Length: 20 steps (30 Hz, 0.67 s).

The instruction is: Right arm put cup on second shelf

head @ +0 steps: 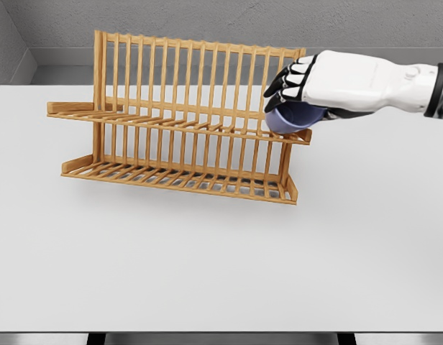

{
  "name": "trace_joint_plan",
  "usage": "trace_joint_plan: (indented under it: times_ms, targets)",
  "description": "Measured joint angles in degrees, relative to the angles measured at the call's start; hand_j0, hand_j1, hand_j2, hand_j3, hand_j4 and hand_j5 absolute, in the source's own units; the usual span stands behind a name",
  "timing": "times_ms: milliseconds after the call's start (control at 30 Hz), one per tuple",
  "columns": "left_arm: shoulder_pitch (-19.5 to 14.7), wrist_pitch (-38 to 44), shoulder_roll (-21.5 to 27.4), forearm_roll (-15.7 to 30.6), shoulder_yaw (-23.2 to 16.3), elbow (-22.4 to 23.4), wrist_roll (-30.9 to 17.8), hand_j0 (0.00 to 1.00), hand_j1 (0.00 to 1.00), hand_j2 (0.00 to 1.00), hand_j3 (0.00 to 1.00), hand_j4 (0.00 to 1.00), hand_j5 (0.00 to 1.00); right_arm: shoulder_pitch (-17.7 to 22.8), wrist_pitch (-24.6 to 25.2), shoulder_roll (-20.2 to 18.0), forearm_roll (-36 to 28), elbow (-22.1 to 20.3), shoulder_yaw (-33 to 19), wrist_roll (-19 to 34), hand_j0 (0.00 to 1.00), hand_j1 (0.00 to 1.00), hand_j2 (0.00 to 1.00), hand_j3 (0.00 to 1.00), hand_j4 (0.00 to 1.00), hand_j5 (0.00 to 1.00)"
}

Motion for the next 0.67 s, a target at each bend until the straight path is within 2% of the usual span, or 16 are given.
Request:
trace_joint_plan:
  times_ms: [167, 300, 333, 367, 433, 500, 567, 667]
  targets:
    - [0.0, 0.0, 0.0, 0.0, 0.0, 0.0, 0.0, 1.00, 1.00, 1.00, 1.00, 1.00, 1.00, -0.3, 0.0, -0.1, -0.5, 0.0, 0.0, 0.4, 1.00, 1.00, 1.00, 1.00, 1.00, 1.00]
    - [0.0, 0.0, 0.0, 0.0, 0.0, 0.0, 0.0, 1.00, 1.00, 1.00, 1.00, 1.00, 1.00, 0.7, 0.0, -0.7, -0.7, 0.3, -6.2, 0.5, 1.00, 1.00, 1.00, 1.00, 1.00, 1.00]
    - [0.0, 0.0, 0.0, 0.0, 0.0, 0.0, 0.0, 1.00, 1.00, 1.00, 1.00, 1.00, 1.00, 2.5, -0.1, -0.9, -0.7, 1.0, -9.1, 0.5, 1.00, 1.00, 1.00, 1.00, 1.00, 1.00]
    - [0.0, 0.0, 0.0, 0.0, 0.0, 0.0, 0.0, 1.00, 1.00, 1.00, 1.00, 1.00, 1.00, 6.9, 0.0, -1.1, -1.1, 2.7, -12.5, 0.5, 1.00, 1.00, 1.00, 1.00, 1.00, 1.00]
    - [0.0, 0.0, 0.0, 0.0, 0.0, 0.0, 0.0, 1.00, 1.00, 1.00, 1.00, 1.00, 1.00, 12.1, -0.4, -1.2, -0.6, 8.7, -17.9, 0.6, 1.00, 1.00, 1.00, 1.00, 1.00, 1.00]
    - [0.0, 0.0, 0.0, 0.0, 0.0, 0.0, 0.0, 1.00, 1.00, 1.00, 1.00, 1.00, 1.00, 18.6, -0.9, -0.9, -0.4, 14.8, -21.0, 0.5, 1.00, 1.00, 1.00, 1.00, 1.00, 1.00]
    - [0.0, 0.0, 0.0, 0.0, 0.0, 0.0, 0.0, 1.00, 1.00, 1.00, 1.00, 1.00, 1.00, 21.9, -1.1, 0.3, -0.2, 18.1, -22.6, 0.6, 1.00, 1.00, 1.00, 1.00, 1.00, 1.00]
    - [0.0, 0.0, 0.0, 0.0, 0.0, 0.0, 0.0, 1.00, 1.00, 1.00, 1.00, 1.00, 1.00, 22.7, -1.2, 3.5, 1.5, 20.3, -23.6, 0.6, 1.00, 1.00, 1.00, 1.00, 1.00, 1.00]
